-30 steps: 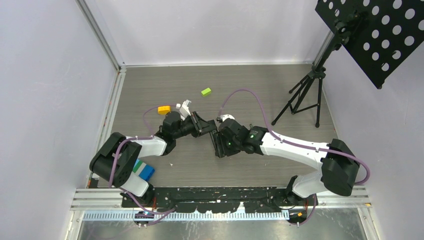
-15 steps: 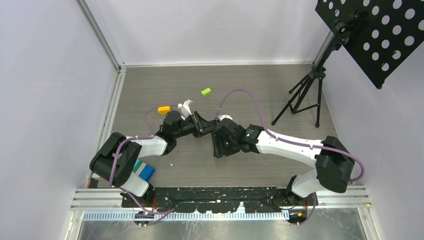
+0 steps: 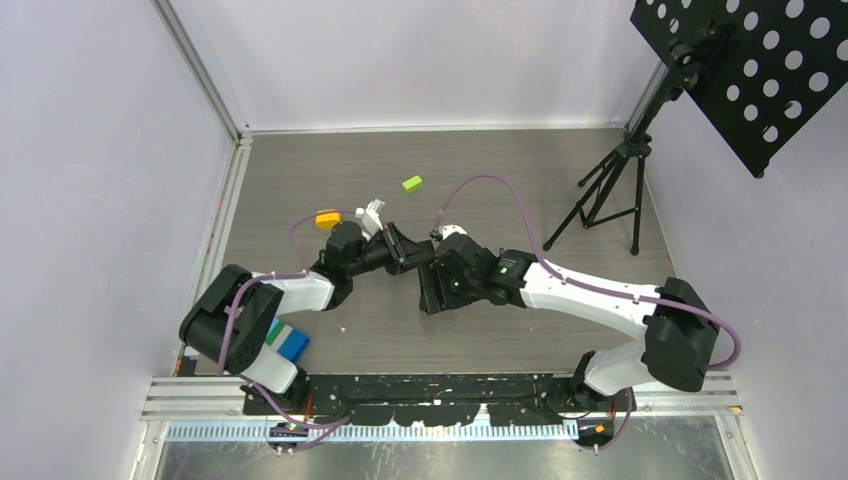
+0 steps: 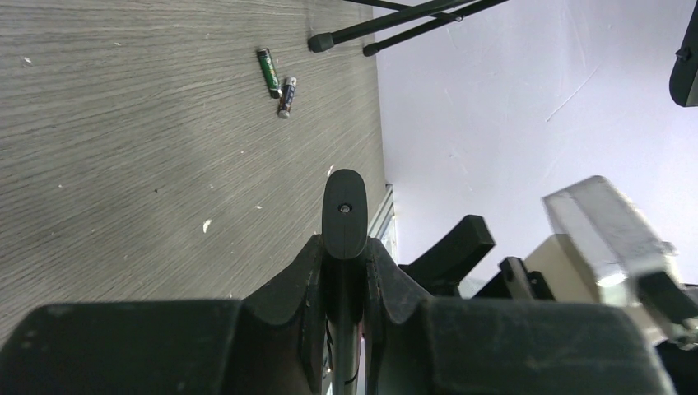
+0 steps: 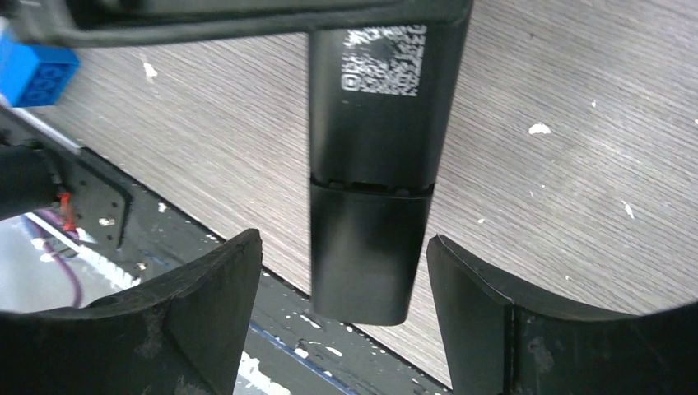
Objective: Load the batteries into the remote control
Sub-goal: Load the battery cover into the remote control.
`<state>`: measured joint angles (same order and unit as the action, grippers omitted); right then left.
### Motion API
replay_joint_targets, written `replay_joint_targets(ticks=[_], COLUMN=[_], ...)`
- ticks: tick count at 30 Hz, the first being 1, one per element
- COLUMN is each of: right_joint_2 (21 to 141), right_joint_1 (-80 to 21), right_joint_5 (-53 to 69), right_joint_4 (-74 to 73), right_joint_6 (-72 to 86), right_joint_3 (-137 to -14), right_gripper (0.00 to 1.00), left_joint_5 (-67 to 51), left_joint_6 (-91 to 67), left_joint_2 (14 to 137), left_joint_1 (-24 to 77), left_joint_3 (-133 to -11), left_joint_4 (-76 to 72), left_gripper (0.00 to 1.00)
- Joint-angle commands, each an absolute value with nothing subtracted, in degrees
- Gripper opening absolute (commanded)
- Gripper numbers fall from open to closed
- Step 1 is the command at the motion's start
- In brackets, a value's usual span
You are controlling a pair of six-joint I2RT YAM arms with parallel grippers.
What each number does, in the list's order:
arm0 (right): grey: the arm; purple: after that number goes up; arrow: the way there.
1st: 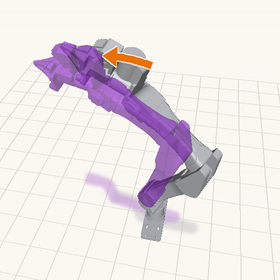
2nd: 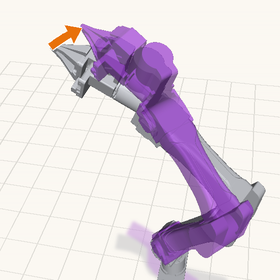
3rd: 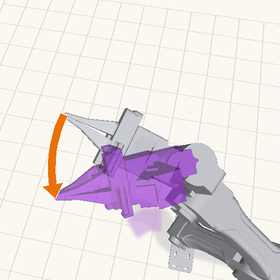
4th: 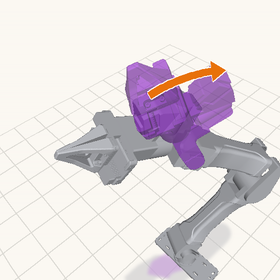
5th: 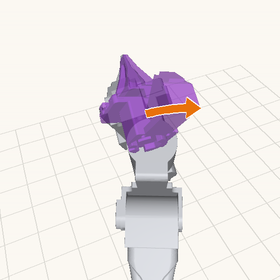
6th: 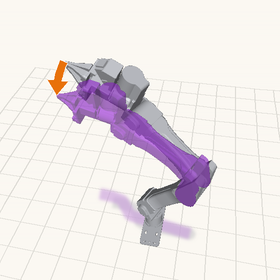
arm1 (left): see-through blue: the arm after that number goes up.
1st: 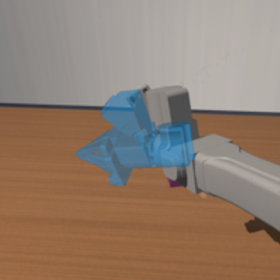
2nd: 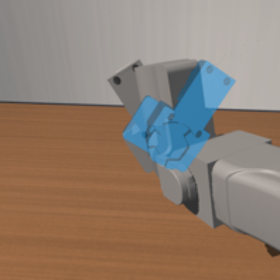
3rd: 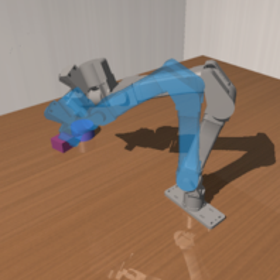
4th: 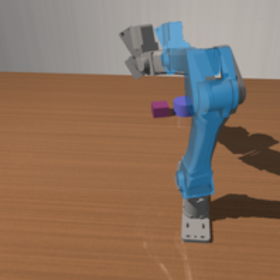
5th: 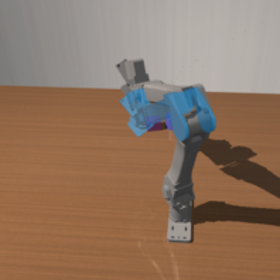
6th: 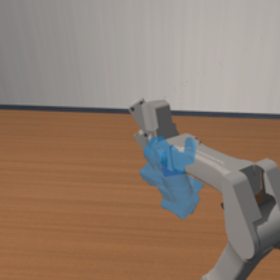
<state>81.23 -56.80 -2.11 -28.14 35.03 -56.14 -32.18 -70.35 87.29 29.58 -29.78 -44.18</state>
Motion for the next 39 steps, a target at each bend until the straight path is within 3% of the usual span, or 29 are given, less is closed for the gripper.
replay_joint_targets(ticks=[1,8,20,25,29,39], right_joint_2=[76.21,71.81,58.7,56.95,55.92,58.54], right_joint_1=[-56.94,-56.92,-56.87,-56.87,-56.87,-56.7], right_joint_5=[-0.79,-5.0,-12.31,-18.34,-20.94,-24.25], right_joint_4=[-22.85,-19.83,-1.28,2.8,17.91,24.05], right_joint_6=[35.52,39.5,49.13,56.23,63.28,64.24], right_joint_3=[-55.95,-52.46,-39.35,-36.81,-29.24,-28.81], right_gripper=[0.8,0.83,0.84,0.83,0.83,0.76], left_joint_5=[-32.11,-31.66,-29.41,-27.54,-25.7,-25.75], left_joint_6=[-71.3,-72.6,-77.11,-81.1,-84.39,-90.01], left_joint_2=[85.06,83.44,81.58,81.89,82.54,84.84], left_joint_1=[29.62,29.62,29.62,29.62,29.58,29.51], left_joint_3=[-30.69,-30.59,-30.22,-30.14,-30.5,-32.6], left_joint_4=[-47.09,-47.23,-48.26,-51.51,-53.96,-58.09], left_gripper=[0.0,0.0,0.0,0.0,0.0,0.0])
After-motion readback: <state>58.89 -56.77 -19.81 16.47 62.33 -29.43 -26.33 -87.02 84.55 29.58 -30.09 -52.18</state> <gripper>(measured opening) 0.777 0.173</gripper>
